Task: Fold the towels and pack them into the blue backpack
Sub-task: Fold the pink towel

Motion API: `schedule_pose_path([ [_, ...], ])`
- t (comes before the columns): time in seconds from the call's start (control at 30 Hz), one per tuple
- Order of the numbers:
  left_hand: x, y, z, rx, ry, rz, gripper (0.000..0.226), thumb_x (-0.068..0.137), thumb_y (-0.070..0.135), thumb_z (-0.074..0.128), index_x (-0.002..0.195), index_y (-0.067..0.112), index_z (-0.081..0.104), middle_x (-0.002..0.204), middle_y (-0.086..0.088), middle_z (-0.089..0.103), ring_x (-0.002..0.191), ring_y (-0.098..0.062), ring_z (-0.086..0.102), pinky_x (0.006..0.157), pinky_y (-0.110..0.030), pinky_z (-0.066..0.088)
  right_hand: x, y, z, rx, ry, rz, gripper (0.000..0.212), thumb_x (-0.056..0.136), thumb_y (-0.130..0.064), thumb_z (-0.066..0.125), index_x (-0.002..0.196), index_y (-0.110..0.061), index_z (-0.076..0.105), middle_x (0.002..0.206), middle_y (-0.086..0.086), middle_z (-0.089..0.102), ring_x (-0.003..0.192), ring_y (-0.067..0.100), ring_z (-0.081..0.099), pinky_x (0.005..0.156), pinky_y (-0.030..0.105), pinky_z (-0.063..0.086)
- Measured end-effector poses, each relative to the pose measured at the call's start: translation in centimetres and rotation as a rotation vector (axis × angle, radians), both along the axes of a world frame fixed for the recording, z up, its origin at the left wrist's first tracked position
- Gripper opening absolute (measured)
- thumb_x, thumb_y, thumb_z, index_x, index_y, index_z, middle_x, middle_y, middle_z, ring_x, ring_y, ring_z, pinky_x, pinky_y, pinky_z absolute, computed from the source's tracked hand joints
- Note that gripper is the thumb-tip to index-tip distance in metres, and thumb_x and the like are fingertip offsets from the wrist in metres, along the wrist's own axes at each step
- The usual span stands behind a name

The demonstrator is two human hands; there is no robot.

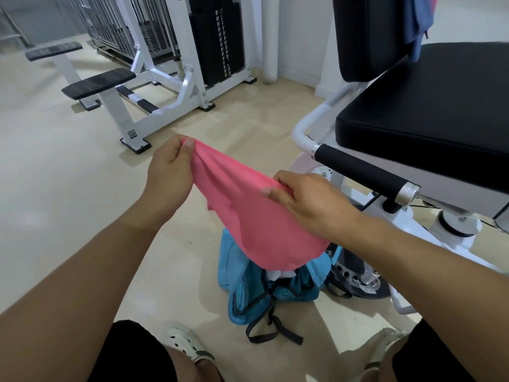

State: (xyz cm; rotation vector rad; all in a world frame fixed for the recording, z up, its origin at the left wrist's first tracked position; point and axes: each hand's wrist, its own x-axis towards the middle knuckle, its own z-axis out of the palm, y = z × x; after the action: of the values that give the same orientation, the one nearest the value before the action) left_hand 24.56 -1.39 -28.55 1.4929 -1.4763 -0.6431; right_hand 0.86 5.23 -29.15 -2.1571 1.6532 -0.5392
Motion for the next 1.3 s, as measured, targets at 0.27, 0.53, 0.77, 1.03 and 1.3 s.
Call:
schedule_pose_path([
  [0.27,1.8,-1.7,-0.4,0.08,0.155,0.232,0.034,0.1,0.03,0.043,0.101,0.005,0.065,0.091,-0.002,0.058,0.084,-0.019,0.05,0.076,-0.032,0.04,-1.6,0.1,0.2,0.122,0.032,-0.062,0.048,0.098,-0.058,0.051,0.075,-0.017,0.052,0.064,-0.003,0.055,0.062,0.015,0.054,0.056,0.033,0.037],
  [0.53,3.3,-2.3,-1.4,0.146,0.037,0.318,0.033,0.098,0.027,0.041,0.102,0.006,0.066,0.098,-0.007,0.063,0.088,-0.023,0.052,0.082,-0.037,0.043,-2.3,0.2,0.8,0.102,-0.197,-0.008,0.023,0.1,-0.04,0.06,0.12,-0.031,0.054,0.079,-0.004,0.069,0.071,0.014,0.066,0.072,0.037,0.055],
  [0.77,4.0,-2.4,-2.1,0.234,0.026,0.319,0.025,0.099,0.024,0.04,0.103,0.017,0.064,0.099,-0.003,0.061,0.091,-0.024,0.054,0.084,-0.036,0.043,-1.7,0.7,1.4,0.034,-0.287,0.057,0.018,0.088,-0.04,0.075,0.092,-0.026,0.064,0.057,-0.005,0.061,0.051,0.012,0.043,0.053,0.034,0.038],
  [1.03,3.9,-2.2,-2.5,0.25,0.084,0.25,0.031,0.103,0.025,0.039,0.108,0.013,0.067,0.102,0.0,0.059,0.092,-0.02,0.051,0.083,-0.034,0.041,-2.0,0.1,0.8,0.11,-0.442,-0.238,0.018,0.096,-0.041,0.066,0.093,-0.024,0.061,0.067,0.01,0.07,0.063,0.02,0.07,0.039,0.015,0.039],
  [1.3,4.4,-1.9,-2.8,0.413,0.216,0.1,0.025,0.101,0.031,0.049,0.077,0.026,0.054,0.087,0.003,0.053,0.089,-0.018,0.046,0.08,-0.036,0.037,-2.6,-0.3,0.0,0.259,-0.236,-0.264,0.035,0.103,-0.041,0.052,0.093,-0.012,0.067,0.084,0.01,0.071,0.081,0.026,0.071,0.061,0.031,0.053],
])
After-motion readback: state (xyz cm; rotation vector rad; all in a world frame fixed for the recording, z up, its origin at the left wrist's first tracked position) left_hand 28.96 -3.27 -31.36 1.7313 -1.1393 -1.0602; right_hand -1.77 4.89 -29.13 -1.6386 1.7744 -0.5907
